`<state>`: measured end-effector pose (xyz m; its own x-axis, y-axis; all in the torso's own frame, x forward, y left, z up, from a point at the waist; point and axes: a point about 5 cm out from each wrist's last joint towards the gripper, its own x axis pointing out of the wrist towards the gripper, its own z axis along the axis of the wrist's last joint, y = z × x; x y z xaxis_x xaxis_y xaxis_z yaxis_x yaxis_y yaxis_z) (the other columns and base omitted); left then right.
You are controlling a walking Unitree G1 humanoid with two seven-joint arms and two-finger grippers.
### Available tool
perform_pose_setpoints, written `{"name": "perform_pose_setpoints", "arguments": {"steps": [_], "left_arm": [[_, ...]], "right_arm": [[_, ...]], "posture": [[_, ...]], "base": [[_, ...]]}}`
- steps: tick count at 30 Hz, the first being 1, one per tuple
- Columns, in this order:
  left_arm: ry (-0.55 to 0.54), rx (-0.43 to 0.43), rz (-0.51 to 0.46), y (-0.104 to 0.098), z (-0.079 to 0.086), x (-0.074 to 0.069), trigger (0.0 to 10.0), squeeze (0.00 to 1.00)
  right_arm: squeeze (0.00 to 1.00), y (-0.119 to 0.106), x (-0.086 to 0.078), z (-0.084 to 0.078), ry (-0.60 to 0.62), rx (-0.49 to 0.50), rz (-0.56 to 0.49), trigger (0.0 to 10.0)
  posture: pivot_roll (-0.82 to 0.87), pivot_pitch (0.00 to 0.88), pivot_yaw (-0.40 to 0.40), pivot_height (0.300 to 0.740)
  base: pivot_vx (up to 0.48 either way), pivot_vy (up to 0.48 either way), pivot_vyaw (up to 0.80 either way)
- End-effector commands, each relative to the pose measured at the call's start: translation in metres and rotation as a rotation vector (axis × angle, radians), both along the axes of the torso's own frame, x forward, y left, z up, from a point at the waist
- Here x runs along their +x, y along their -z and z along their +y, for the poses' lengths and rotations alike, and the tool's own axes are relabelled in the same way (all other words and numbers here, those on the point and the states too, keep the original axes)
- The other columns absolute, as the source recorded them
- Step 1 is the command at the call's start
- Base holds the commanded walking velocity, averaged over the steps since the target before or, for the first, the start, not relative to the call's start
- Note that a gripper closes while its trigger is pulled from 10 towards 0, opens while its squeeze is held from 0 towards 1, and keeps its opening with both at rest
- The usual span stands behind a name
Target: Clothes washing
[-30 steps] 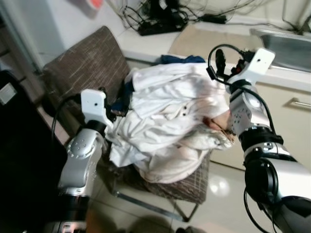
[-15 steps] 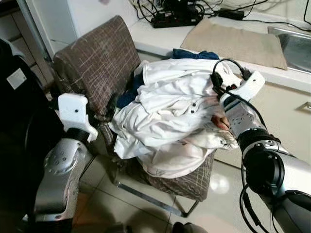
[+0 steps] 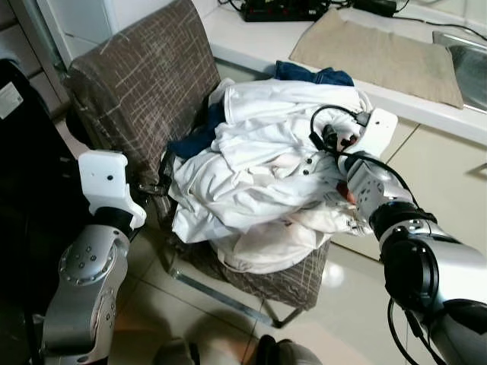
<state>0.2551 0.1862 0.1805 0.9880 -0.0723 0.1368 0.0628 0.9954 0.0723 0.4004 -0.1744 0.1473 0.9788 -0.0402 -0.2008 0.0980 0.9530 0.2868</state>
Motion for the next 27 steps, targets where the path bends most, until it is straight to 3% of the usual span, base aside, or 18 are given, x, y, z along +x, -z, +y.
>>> {"name": "perform_pose_setpoints", "arguments": {"steps": [1,9,20,23,25,27], "left_arm": [[-0.010,0.005,-0.007,-0.003,-0.002,-0.002,10.0,0.00],[-0.029,0.019,-0.009,-0.003,-0.005,0.000,10.0,0.00],[0.047,0.037,-0.028,-0.004,-0.025,0.025,10.0,0.00],[0.049,0.040,0.018,0.004,-0.027,0.030,10.0,0.00],[-0.023,0.141,0.277,0.047,-0.020,0.037,10.0,0.00],[-0.029,0.125,0.293,0.050,-0.020,0.037,10.0,0.00]], "right_arm": [[0.00,0.008,-0.002,0.003,-0.019,-0.007,0.038,0.0],[0.00,0.021,-0.008,0.004,-0.007,0.034,0.054,0.0],[0.00,0.023,-0.009,0.015,-0.044,0.045,0.041,0.0],[0.00,0.023,-0.009,0.017,-0.060,0.008,0.023,0.0],[0.00,0.023,-0.010,0.019,-0.078,-0.043,0.003,0.0],[0.00,0.023,-0.010,0.018,-0.077,-0.046,0.002,0.0]], "posture": [[0.20,0.160,-0.110,0.740],[0.19,0.149,-0.125,0.740],[0.12,0.033,-0.091,0.740],[0.11,0.030,-0.087,0.740],[0.07,0.023,-0.077,0.740],[0.07,0.021,-0.076,0.740]], "base": [[0.000,0.000,0.00],[0.000,0.000,0.00],[0.000,0.000,0.00],[0.000,0.000,0.00],[0.000,0.000,0.00],[0.000,0.000,0.00]]}}
